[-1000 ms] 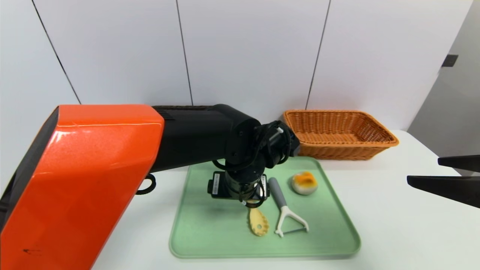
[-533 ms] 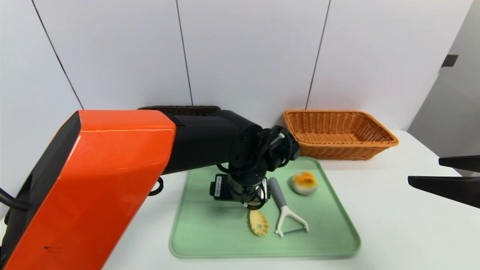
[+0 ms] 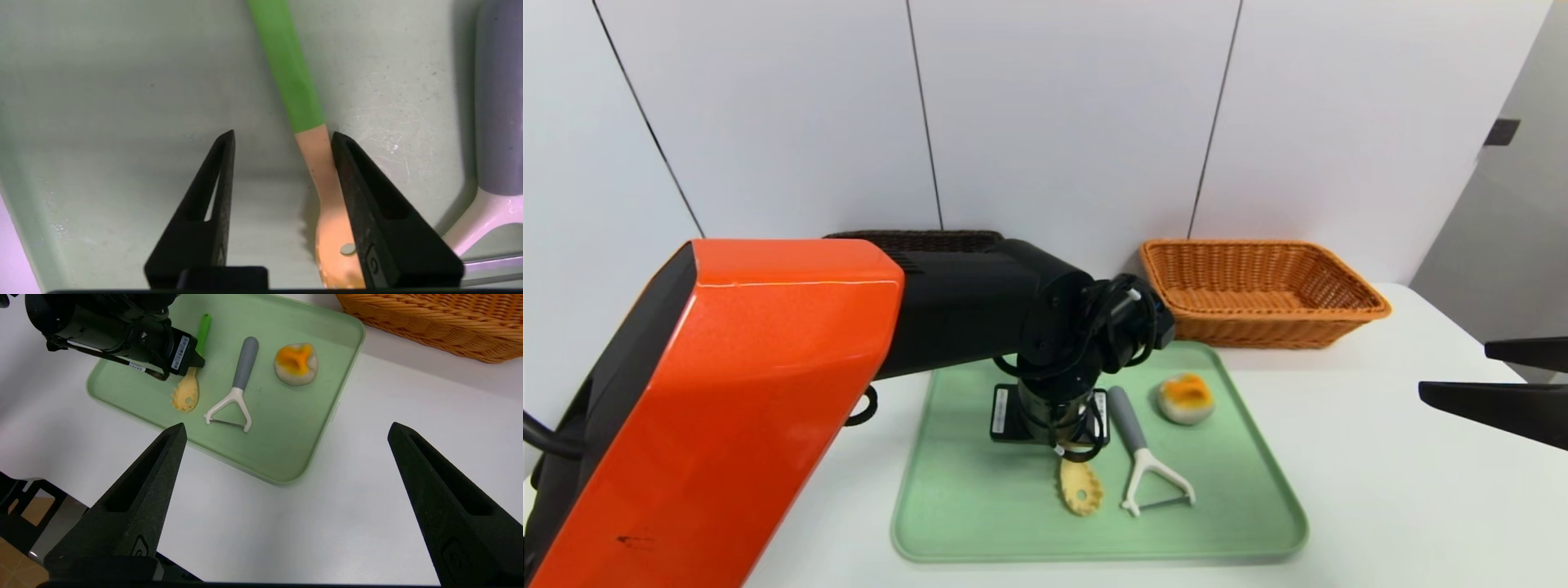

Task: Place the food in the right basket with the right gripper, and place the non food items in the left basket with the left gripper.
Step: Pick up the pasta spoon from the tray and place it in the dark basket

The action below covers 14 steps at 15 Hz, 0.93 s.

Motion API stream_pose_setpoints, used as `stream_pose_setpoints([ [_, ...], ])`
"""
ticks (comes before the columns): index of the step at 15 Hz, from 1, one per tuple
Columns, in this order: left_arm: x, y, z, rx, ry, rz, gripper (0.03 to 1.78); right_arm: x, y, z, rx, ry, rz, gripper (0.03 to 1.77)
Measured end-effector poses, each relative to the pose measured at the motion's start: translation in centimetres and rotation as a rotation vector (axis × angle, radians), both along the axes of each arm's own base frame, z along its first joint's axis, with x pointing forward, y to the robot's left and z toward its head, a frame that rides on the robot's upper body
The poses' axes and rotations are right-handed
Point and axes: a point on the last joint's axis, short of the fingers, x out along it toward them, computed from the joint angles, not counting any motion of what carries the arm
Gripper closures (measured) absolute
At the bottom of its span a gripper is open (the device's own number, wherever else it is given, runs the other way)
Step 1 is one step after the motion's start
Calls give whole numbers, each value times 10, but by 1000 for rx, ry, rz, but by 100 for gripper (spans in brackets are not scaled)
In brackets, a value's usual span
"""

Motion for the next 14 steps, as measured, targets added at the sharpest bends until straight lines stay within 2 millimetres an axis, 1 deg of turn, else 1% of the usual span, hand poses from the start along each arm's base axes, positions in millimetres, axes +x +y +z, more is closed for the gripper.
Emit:
stream_pose_setpoints([
  [1,0,0,0,-2,5,-2,111,0,0,0,1,-2,0,10],
  [2,-1,0,-1,2,9,-3,163,-1,0,0,0,-2,0,10],
  [3,-1,0,-1,4,11,-3,176,-1,0,0,1,-3,0,10],
  [6,-2,2,1,3,11,-3,176,-1,0,1,1,-5,0,10],
  [9,-6,7,15,-1,-7,-13,176,-1,-1,1,2,-5,0,10],
  [10,-8,10,22,-1,-22,-20,176,-1,-1,1,2,-5,0,10],
  [12,-15,18,43,-9,-68,-34,176,-2,-1,1,2,-7,0,10],
  [14,-24,31,72,-20,-136,-63,176,-3,-1,1,4,-11,-1,10],
])
